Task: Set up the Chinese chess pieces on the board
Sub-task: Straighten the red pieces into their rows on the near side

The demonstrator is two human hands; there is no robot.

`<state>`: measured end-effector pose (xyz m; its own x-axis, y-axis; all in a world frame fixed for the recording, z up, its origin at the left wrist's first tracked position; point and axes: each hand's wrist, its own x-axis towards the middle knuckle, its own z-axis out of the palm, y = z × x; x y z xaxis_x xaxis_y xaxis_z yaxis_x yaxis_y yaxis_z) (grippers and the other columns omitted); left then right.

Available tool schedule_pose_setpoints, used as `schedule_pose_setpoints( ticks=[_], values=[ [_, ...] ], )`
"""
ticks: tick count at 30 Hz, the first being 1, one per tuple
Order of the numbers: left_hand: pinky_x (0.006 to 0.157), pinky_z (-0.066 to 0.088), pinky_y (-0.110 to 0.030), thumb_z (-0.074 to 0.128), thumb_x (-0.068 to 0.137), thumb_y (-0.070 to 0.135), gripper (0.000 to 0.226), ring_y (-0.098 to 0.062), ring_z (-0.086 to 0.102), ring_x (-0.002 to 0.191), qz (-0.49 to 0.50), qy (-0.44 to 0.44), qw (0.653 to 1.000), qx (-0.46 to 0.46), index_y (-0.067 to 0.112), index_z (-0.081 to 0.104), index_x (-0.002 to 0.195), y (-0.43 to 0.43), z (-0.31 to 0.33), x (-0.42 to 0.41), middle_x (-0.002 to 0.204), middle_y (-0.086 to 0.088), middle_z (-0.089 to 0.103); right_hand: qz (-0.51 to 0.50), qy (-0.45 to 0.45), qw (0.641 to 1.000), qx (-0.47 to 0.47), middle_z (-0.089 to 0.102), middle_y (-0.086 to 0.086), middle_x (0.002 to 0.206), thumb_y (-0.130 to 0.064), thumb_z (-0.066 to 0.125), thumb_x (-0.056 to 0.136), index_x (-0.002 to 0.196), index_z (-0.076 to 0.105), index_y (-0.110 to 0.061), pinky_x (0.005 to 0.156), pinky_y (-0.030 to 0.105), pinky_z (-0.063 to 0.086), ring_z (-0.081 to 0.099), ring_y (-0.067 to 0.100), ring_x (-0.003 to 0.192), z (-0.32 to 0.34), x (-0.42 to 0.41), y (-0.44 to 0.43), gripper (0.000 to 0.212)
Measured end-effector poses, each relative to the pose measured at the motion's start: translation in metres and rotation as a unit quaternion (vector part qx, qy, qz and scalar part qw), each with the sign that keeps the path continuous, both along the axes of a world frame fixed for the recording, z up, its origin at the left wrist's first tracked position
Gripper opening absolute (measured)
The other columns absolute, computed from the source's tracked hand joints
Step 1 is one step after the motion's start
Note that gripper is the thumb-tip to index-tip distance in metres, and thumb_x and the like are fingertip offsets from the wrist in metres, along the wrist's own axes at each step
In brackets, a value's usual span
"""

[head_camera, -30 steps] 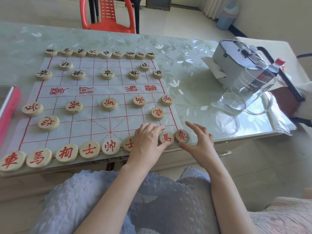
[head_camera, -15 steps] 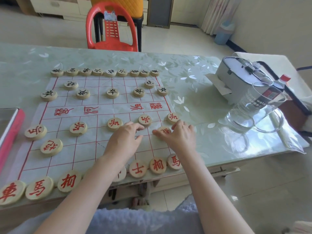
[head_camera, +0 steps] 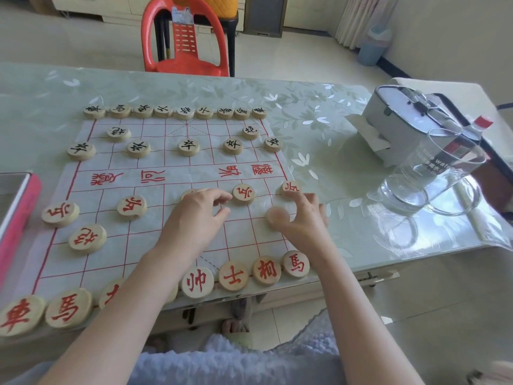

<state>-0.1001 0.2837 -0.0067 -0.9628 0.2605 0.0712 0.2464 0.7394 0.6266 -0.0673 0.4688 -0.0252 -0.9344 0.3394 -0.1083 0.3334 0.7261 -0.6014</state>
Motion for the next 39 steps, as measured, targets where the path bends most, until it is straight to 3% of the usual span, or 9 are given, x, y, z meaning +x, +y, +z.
schedule_pose_setpoints(
  ticks=[4, 10, 18, 22, 26, 28, 31, 34, 39],
  values=[
    [0.087, 0.040, -0.019, 0.056, 0.089, 0.020, 0.027, -0.008, 0.057, 0.106, 0.005, 0.005, 1.000, 0.009, 0.021, 0.063, 0.115, -0.005, 0.002, 0.002, 0.113, 0.005, 0.065, -0.037, -0.040, 0.995, 0.080, 0.044, 0.004, 0.123, -0.063, 0.065, 0.068, 0.130, 0.042, -0.014, 0.102, 0.035, 0.028, 0.037, 0.024, 0.120, -0.006, -0.004, -0.002, 0.082],
    [0.086, 0.041, -0.019, 0.056, 0.089, 0.020, 0.027, -0.006, 0.057, 0.100, 0.011, 0.007, 1.000, 0.005, 0.021, 0.063, 0.115, -0.015, 0.002, 0.003, 0.113, 0.005, 0.065, -0.004, -0.033, 0.998, 0.047, 0.049, 0.006, 0.124, -0.037, 0.058, 0.084, 0.129, 0.048, -0.018, 0.102, 0.034, 0.029, 0.037, 0.026, 0.117, -0.012, -0.010, -0.001, 0.049],
    [0.082, 0.038, -0.018, 0.061, 0.086, 0.021, 0.023, -0.004, 0.055, 0.093, 0.049, -0.006, 0.999, 0.003, 0.022, 0.065, 0.109, -0.048, 0.001, -0.002, 0.106, 0.008, 0.067, 0.003, -0.017, 1.000, 0.009, 0.048, 0.005, 0.127, -0.026, 0.065, 0.079, 0.132, 0.046, -0.019, 0.105, 0.040, 0.031, 0.034, 0.025, 0.119, -0.008, -0.008, 0.001, 0.057],
    [0.085, 0.044, -0.021, 0.063, 0.084, 0.015, 0.022, -0.011, 0.062, 0.094, 0.091, -0.015, 0.995, 0.022, 0.018, 0.067, 0.106, -0.086, 0.003, -0.002, 0.099, 0.004, 0.069, 0.010, 0.058, 0.998, -0.028, 0.053, -0.002, 0.121, -0.031, 0.069, 0.077, 0.126, 0.052, -0.023, 0.102, 0.041, 0.034, 0.037, 0.020, 0.116, 0.006, -0.003, -0.013, 0.052],
    [0.074, 0.046, -0.015, 0.064, 0.083, 0.009, 0.021, -0.016, 0.064, 0.088, 0.165, -0.019, 0.984, 0.066, 0.014, 0.068, 0.103, -0.136, 0.005, 0.004, 0.098, -0.002, 0.070, 0.061, 0.082, 0.994, -0.026, 0.054, -0.009, 0.120, -0.033, 0.066, 0.080, 0.121, 0.055, -0.027, 0.103, 0.038, 0.034, 0.038, 0.018, 0.118, 0.018, -0.004, -0.050, 0.043],
    [0.076, 0.045, -0.017, 0.061, 0.084, 0.005, 0.022, -0.016, 0.061, 0.086, 0.199, -0.006, 0.978, 0.068, 0.010, 0.067, 0.105, -0.156, 0.006, 0.010, 0.101, -0.005, 0.069, 0.094, 0.087, 0.991, -0.030, 0.057, -0.009, 0.118, -0.033, 0.063, 0.082, 0.120, 0.056, -0.028, 0.102, 0.039, 0.034, 0.039, 0.018, 0.117, 0.023, -0.008, -0.074, 0.038],
    [0.066, 0.040, -0.009, 0.056, 0.084, -0.004, 0.025, -0.018, 0.056, 0.083, 0.247, 0.023, 0.968, 0.046, 0.005, 0.066, 0.105, -0.175, 0.003, 0.015, 0.103, -0.007, 0.066, 0.168, 0.076, 0.982, -0.045, 0.060, -0.008, 0.117, -0.032, 0.061, 0.085, 0.119, 0.057, -0.027, 0.101, 0.039, 0.035, 0.042, 0.018, 0.116, 0.031, -0.017, -0.116, 0.035],
    [0.080, 0.043, -0.029, 0.055, 0.082, -0.005, 0.032, -0.028, 0.058, 0.095, 0.261, 0.045, 0.964, -0.017, 0.012, 0.065, 0.108, -0.194, -0.007, 0.007, 0.113, -0.008, 0.062, 0.251, 0.068, 0.965, -0.037, 0.060, -0.007, 0.117, -0.032, 0.062, 0.085, 0.120, 0.056, -0.026, 0.100, 0.038, 0.035, 0.040, 0.017, 0.114, 0.032, -0.023, -0.164, 0.036],
    [0.093, 0.034, -0.034, 0.059, 0.076, -0.004, 0.045, -0.028, 0.049, 0.116, 0.193, 0.090, 0.970, -0.114, 0.016, 0.062, 0.117, -0.208, -0.025, -0.013, 0.121, -0.006, 0.062, 0.326, 0.044, 0.944, 0.023, 0.055, -0.002, 0.124, -0.035, 0.063, 0.084, 0.127, 0.051, -0.023, 0.093, 0.031, 0.026, 0.035, 0.021, 0.117, 0.013, -0.034, -0.221, 0.046]
  ],
)
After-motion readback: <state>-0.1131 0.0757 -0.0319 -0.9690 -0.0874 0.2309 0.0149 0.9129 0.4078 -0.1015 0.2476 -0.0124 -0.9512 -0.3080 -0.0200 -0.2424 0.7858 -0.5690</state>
